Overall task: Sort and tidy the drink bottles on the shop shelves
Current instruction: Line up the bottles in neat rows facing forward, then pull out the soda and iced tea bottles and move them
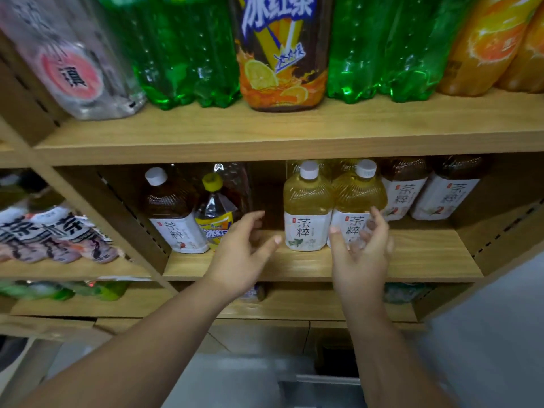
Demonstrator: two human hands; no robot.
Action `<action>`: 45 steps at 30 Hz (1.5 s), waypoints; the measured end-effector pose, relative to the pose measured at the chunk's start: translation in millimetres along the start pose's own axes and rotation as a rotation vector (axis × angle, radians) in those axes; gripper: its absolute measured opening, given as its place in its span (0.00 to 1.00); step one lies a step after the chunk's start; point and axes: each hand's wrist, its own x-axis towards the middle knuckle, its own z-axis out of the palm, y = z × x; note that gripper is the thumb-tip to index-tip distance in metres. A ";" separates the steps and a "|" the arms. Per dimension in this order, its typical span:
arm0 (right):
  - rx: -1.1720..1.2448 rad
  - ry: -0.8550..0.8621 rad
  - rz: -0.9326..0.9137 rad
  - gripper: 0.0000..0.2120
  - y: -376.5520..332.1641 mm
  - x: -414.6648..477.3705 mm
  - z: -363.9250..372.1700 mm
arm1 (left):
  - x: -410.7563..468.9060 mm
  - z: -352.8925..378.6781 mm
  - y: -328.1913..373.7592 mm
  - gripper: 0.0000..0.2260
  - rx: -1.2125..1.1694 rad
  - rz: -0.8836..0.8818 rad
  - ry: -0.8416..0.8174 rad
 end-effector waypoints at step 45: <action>-0.368 -0.645 -0.286 0.40 -42.1 -27.4 87.9 | 18.8 -114.3 -82.6 0.32 0.439 0.417 0.341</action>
